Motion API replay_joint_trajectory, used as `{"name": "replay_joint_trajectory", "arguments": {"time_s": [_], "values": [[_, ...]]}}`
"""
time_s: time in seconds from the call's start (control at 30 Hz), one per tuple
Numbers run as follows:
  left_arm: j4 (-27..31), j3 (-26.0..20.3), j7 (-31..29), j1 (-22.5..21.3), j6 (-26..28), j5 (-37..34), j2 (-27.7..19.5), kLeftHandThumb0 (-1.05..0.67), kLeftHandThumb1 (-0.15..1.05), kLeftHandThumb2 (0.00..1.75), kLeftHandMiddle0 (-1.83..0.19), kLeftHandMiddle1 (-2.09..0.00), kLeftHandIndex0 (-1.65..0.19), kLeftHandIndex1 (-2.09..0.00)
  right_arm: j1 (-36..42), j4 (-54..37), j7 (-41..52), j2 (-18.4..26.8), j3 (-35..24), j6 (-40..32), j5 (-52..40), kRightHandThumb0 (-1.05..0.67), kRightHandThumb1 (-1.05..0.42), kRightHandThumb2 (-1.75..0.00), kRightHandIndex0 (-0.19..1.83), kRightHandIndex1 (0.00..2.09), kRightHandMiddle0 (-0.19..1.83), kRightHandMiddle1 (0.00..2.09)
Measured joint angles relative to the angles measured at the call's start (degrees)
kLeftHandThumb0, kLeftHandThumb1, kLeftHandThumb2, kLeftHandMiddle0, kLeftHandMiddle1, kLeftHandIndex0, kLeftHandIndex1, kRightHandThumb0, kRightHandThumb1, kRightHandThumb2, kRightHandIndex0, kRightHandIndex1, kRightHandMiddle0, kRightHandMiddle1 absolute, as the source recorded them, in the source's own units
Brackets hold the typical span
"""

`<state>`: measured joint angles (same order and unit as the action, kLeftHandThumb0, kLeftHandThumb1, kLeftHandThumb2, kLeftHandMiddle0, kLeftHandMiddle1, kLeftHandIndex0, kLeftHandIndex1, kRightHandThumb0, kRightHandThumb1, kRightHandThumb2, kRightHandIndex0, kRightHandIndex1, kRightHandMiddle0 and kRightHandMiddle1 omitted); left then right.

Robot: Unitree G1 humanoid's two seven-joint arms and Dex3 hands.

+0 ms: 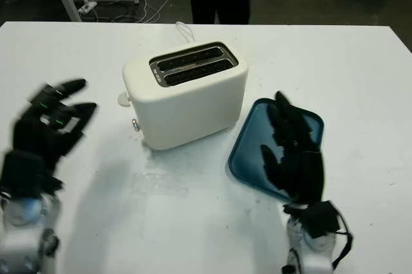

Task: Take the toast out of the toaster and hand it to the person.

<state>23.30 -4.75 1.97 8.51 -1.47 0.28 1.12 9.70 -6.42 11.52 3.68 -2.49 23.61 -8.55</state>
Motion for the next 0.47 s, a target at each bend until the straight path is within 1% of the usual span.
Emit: {"name": "replay_joint_trajectory", "arguments": {"time_s": [0.07, 0.1, 0.13, 0.2, 0.27, 0.37, 0.47], "values": [[-2.4, 1.8, -0.1, 0.5, -3.8, -0.2, 1.6, -0.59, 0.92, 0.12, -0.09, -0.95, -0.23, -0.54, -0.1, 0.1, -0.2, -0.4, 0.6, 0.0, 0.3, -0.77, -0.92, -0.65, 0.27, 0.03, 0.32, 0.01], [-3.4, 2.4, -0.5, 0.6, -5.0, -0.6, 1.9, -0.60, 0.92, 0.12, -0.05, -0.97, -0.20, -0.56, -0.2, 0.3, -0.3, -0.5, 0.7, 0.0, 0.5, -0.76, -0.92, -0.65, 0.27, 0.02, 0.32, 0.00], [-4.3, 2.6, -1.1, 0.7, -5.8, -1.3, 2.0, -0.60, 0.92, 0.11, -0.02, -0.95, -0.16, -0.57, -0.4, 0.6, -0.6, -0.5, 0.7, -0.1, 0.8, -0.76, -0.92, -0.65, 0.26, 0.02, 0.32, 0.00], [-5.5, 2.8, -2.7, 1.1, -6.4, -3.6, 2.1, -0.56, 0.92, 0.13, -0.01, -0.86, -0.08, -0.60, -0.9, 1.7, -1.0, -0.5, 0.7, -0.3, 1.0, -0.77, -0.92, -0.65, 0.25, 0.01, 0.31, 0.00], [-6.4, 2.9, -4.0, 1.4, -7.5, -4.4, 1.6, -0.59, 0.92, 0.17, 0.00, -0.84, -0.02, -0.68, -1.5, 2.7, -1.0, -0.5, 0.7, -0.6, 1.1, -0.76, -0.92, -0.64, 0.24, 0.00, 0.29, 0.00], [-6.7, 3.1, -4.2, 1.5, -8.3, -4.3, 1.0, -0.64, 0.92, 0.20, 0.00, -0.84, 0.00, -0.72, -2.3, 3.1, -0.9, -0.5, 0.7, -1.0, 1.1, -0.76, -0.92, -0.62, 0.25, 0.01, 0.29, 0.00], [-7.4, 3.1, -4.4, 1.4, -9.0, -4.5, 0.9, -0.66, 0.92, 0.22, 0.00, -0.81, 0.00, -0.72, -2.4, 3.1, -0.9, -0.4, 0.9, -2.0, 1.1, -0.77, -0.92, -0.61, 0.26, 0.01, 0.30, 0.01]]}}
